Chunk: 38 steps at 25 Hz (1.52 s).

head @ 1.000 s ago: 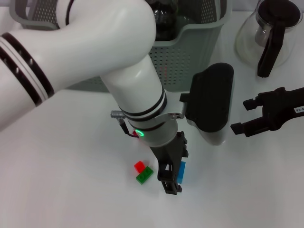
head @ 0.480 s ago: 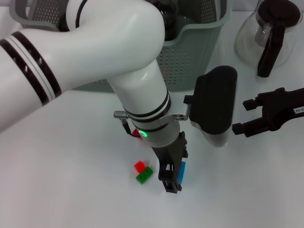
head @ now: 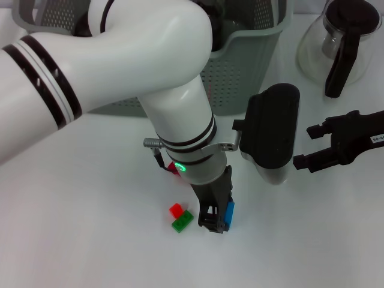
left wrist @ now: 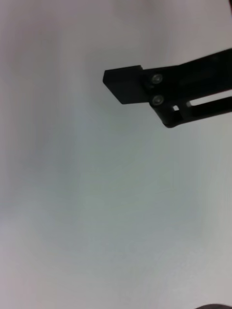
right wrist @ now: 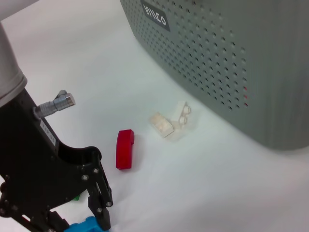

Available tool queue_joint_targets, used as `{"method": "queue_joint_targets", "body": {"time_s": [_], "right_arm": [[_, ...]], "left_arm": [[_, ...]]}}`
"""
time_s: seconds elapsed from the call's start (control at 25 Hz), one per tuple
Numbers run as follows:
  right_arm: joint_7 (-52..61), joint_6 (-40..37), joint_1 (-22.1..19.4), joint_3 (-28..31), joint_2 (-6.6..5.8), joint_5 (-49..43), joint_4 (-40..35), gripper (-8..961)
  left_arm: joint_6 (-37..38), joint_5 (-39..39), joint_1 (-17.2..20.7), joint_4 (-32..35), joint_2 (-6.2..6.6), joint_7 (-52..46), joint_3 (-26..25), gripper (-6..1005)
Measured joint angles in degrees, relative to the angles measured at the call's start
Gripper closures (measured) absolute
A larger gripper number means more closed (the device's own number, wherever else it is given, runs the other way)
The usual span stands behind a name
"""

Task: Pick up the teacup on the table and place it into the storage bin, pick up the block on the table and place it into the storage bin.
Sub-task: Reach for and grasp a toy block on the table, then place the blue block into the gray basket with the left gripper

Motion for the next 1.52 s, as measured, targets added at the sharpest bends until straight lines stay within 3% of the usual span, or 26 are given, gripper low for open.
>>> {"method": "queue_joint_targets", "body": {"time_s": [0.16,0.36,0.48,0.56,0.76,0.84,0.88,1.0,1.08,1.24,1.32,1.4,1.52], "right_arm": [[0.00,0.00,0.02,0.08,0.01,0.00,0.01,6],[-0.01,0.05,0.02,0.17,0.01,0.00,0.01,6],[-0.04,0.10,0.02,0.26,0.01,0.00,0.02,6],[-0.04,0.01,0.02,0.31,-0.02,0.01,0.13,6],[0.09,-0.24,-0.02,0.58,-0.08,0.00,0.32,6],[0.29,-0.41,-0.04,0.89,-0.15,0.00,0.32,6],[0.34,-0.52,-0.04,0.99,-0.20,0.00,0.32,6],[0.29,-0.69,0.00,1.05,-0.26,-0.01,0.10,7],[0.12,-0.75,0.05,1.00,-0.24,0.00,-0.07,7],[0.05,-0.95,0.65,0.59,-0.13,0.00,-0.09,7],[0.04,-1.09,0.97,0.57,-0.08,0.00,0.06,7],[0.03,-1.20,1.27,0.54,-0.04,0.00,0.19,7],[0.02,-1.26,1.52,0.48,0.04,-0.01,0.32,7]], "left_arm": [[0.09,0.00,-0.11,-0.05,0.00,-0.01,-0.20,598],[0.91,-0.18,-0.13,0.48,0.06,-0.01,-2.27,578],[4.20,-0.30,-0.06,1.55,0.19,-0.02,-8.44,566],[8.32,-1.01,0.32,2.63,0.22,0.06,-16.85,558],[22.27,-5.10,0.13,4.26,1.46,1.08,-48.67,538],[27.98,-8.51,-0.06,5.64,3.36,0.72,-62.84,530],[29.46,-10.26,-0.13,6.17,4.31,0.23,-67.06,526],[30.32,-16.93,-0.19,6.43,8.88,-2.26,-75.51,513],[26.22,-18.78,-0.20,5.51,11.99,-3.77,-76.86,505],[14.97,-16.63,-0.50,0.84,16.13,-5.24,-74.60,489],[10.39,-14.88,-1.19,-2.98,17.58,-6.31,-72.65,481],[6.99,-12.71,-1.99,-5.86,18.10,-6.93,-70.33,473],[1.79,-7.77,-2.28,-6.39,16.78,-8.31,-66.69,461]]}}
